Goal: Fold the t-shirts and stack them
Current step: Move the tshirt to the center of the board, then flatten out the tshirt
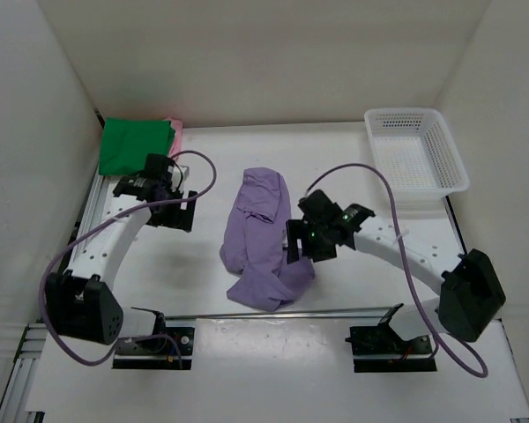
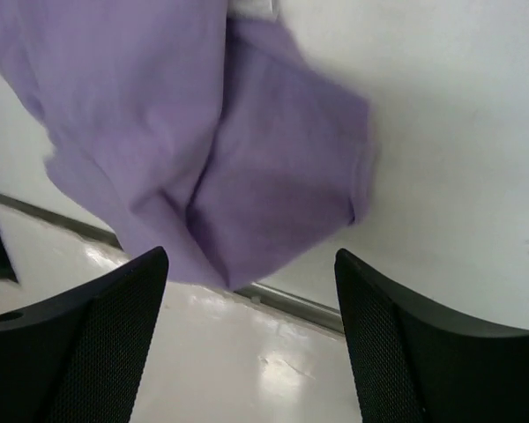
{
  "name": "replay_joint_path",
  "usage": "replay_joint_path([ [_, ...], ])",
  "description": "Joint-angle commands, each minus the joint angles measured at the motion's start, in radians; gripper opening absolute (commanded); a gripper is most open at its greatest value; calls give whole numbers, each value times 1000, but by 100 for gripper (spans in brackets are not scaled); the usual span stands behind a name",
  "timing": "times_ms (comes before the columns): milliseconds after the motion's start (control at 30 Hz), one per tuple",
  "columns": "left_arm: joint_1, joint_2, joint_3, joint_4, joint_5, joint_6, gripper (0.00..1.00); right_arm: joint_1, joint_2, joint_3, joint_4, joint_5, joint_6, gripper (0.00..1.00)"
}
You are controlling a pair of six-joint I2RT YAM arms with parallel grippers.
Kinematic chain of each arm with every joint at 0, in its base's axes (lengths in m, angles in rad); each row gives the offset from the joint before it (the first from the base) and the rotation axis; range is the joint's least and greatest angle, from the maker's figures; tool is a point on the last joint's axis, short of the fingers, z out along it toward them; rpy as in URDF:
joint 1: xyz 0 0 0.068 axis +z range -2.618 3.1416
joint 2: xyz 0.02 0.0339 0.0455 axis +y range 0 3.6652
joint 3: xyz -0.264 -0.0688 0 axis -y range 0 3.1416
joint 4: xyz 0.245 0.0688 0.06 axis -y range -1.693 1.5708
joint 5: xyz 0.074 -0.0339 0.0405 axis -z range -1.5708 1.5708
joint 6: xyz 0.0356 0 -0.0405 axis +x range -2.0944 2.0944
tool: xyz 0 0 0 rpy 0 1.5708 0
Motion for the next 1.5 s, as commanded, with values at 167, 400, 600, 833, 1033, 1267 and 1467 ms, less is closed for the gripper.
replay_joint_path([
  [167,-52,82,47,18,8,0,100,373,92,-25,184,287,-22,83],
  [400,-43,15,-5,18,-36,0,100,438,307,220,36,319,-59,2],
  [600,-17,-22,-27,18,-56,0,100,502,79,490,40,166,-250,0],
  [833,25,-31,4,18,-76,0,100,317,-237,519,151,25,-319,0],
  [1033,25,-10,35,9,-76,0,100,-165,-289,170,181,-64,-350,0],
  [1267,25,18,67,9,-76,0,100,-504,156,511,218,-409,-261,6],
  [1467,25,9,58,9,-96,0,100,-478,604,1102,-217,-166,-159,68],
])
